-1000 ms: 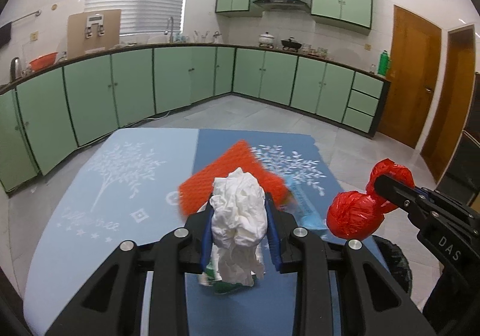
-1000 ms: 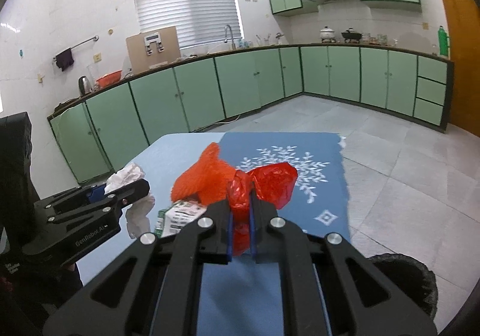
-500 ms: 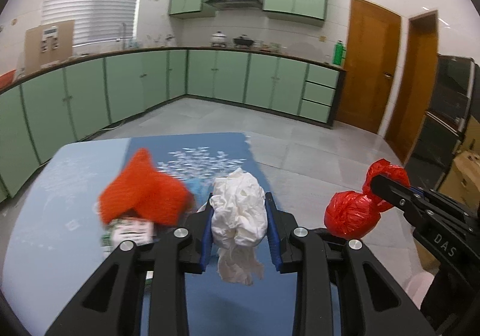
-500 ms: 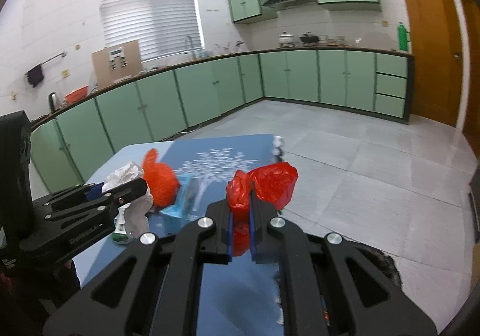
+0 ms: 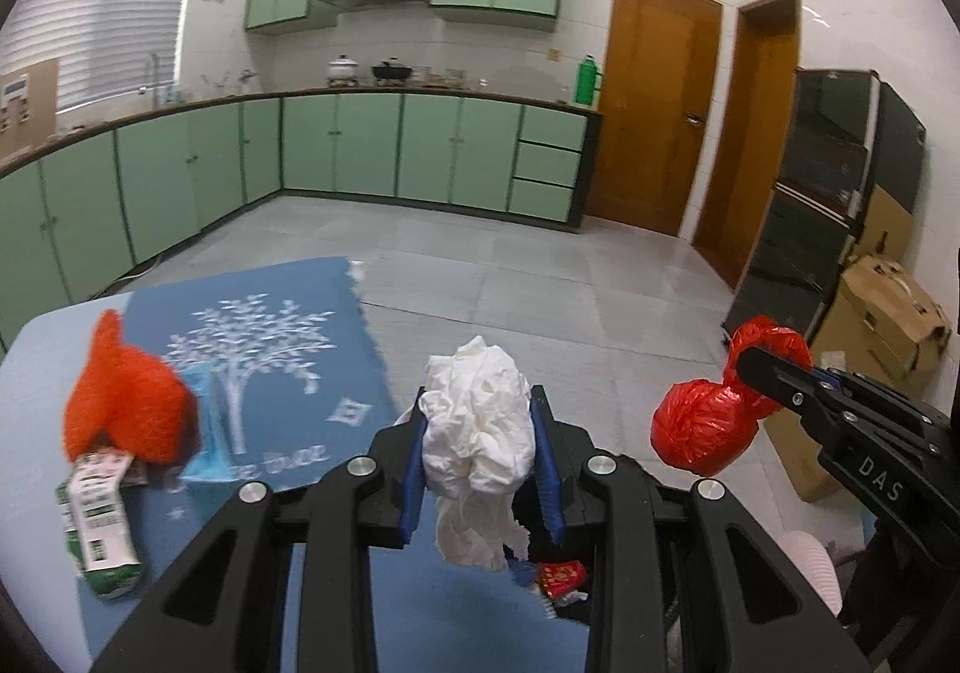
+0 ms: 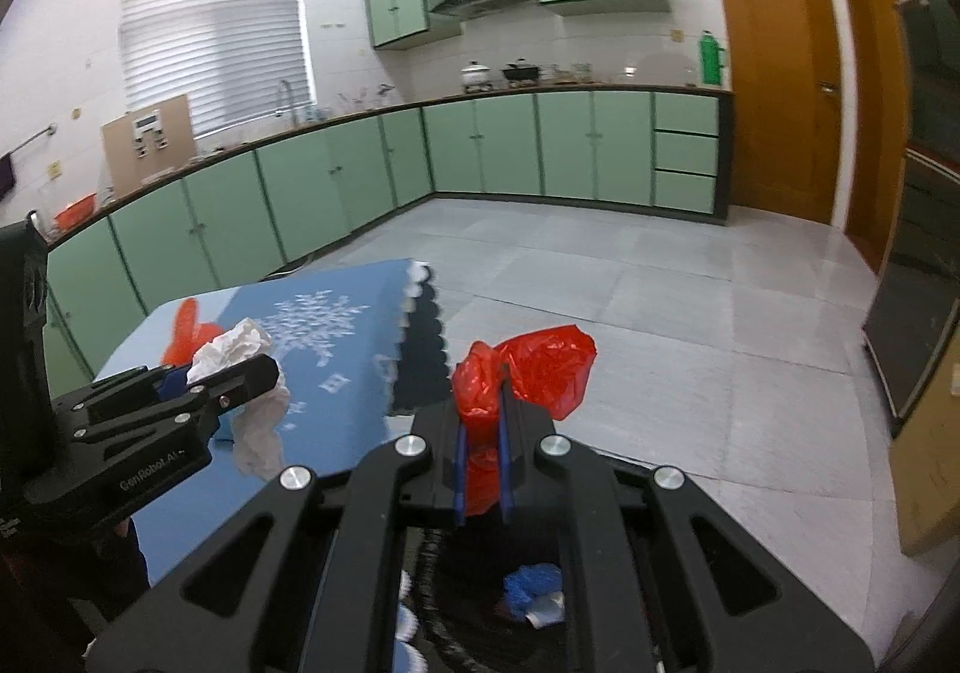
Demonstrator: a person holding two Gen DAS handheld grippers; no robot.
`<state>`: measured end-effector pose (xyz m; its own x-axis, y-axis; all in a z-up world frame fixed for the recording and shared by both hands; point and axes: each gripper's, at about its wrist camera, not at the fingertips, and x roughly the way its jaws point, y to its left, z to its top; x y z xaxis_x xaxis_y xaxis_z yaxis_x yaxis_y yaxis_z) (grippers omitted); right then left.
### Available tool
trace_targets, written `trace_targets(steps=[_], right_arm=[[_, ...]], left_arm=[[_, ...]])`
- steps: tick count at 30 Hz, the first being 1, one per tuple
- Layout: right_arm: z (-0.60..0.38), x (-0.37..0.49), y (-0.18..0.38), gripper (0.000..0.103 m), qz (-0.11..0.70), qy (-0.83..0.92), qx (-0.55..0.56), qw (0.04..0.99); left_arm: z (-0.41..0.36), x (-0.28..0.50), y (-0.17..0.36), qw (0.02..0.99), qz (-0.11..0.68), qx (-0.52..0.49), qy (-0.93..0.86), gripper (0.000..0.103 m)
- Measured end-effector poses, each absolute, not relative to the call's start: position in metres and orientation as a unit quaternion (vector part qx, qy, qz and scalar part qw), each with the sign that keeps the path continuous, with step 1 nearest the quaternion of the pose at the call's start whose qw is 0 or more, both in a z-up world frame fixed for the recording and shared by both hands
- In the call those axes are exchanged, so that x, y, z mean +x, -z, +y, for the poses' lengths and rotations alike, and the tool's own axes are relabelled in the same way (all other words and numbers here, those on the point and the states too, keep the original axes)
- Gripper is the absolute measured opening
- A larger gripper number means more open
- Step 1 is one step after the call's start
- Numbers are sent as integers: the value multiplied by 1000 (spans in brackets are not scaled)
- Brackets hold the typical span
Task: Collect trash
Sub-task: 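Carry tissues and mesh bag over the bin and open both grippers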
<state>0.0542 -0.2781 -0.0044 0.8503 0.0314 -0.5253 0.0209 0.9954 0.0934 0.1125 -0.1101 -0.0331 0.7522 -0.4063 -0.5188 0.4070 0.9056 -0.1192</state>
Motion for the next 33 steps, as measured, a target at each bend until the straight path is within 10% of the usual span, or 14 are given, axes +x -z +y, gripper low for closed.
trace_targets(steps=[24, 33], right_arm=[[-355, 49, 59, 11, 315, 77, 81, 942], [-368, 49, 62, 58, 310, 97, 96, 941]], left_arm=[[-213, 138, 83, 899, 320, 32, 297, 38], [-203, 145, 84, 897, 330, 17, 294, 63]])
